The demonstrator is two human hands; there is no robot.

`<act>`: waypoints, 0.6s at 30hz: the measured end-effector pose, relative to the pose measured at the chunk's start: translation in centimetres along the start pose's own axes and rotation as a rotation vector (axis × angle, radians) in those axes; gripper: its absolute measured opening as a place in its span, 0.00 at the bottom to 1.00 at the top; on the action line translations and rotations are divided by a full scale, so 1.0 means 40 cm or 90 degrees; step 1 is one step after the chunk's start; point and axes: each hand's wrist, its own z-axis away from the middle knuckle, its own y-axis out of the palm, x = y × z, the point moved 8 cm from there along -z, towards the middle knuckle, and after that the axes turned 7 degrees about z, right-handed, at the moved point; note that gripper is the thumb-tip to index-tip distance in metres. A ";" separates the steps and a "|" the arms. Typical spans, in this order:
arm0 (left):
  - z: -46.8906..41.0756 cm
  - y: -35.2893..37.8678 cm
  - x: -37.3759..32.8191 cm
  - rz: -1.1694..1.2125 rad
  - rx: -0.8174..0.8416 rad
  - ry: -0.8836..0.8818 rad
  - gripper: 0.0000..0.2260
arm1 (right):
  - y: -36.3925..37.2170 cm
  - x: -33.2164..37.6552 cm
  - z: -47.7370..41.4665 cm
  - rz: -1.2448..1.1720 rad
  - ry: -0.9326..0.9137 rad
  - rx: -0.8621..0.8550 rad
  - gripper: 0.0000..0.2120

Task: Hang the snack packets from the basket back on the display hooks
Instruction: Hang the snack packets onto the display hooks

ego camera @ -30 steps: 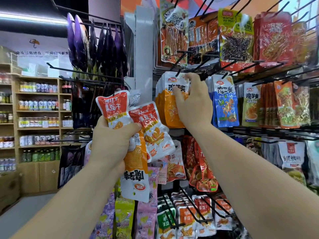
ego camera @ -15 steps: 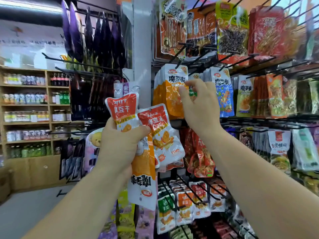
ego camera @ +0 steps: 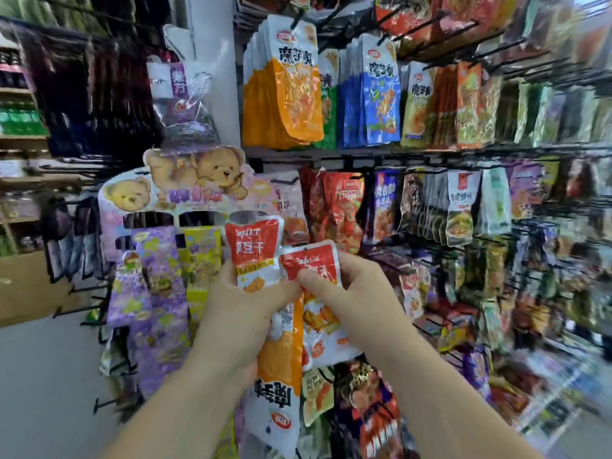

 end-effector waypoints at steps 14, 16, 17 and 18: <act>0.092 0.125 0.389 -0.045 -0.145 -0.142 0.19 | -0.186 -0.417 0.100 -0.086 0.156 0.054 0.06; 0.100 0.158 0.435 -0.046 -0.190 -0.159 0.19 | -0.222 -0.471 0.094 -0.103 0.159 0.071 0.06; 0.104 0.175 0.454 -0.045 -0.210 -0.161 0.18 | -0.235 -0.496 0.090 -0.110 0.164 0.077 0.06; 0.107 0.189 0.470 -0.044 -0.223 -0.159 0.18 | -0.246 -0.520 0.087 -0.112 0.173 0.085 0.07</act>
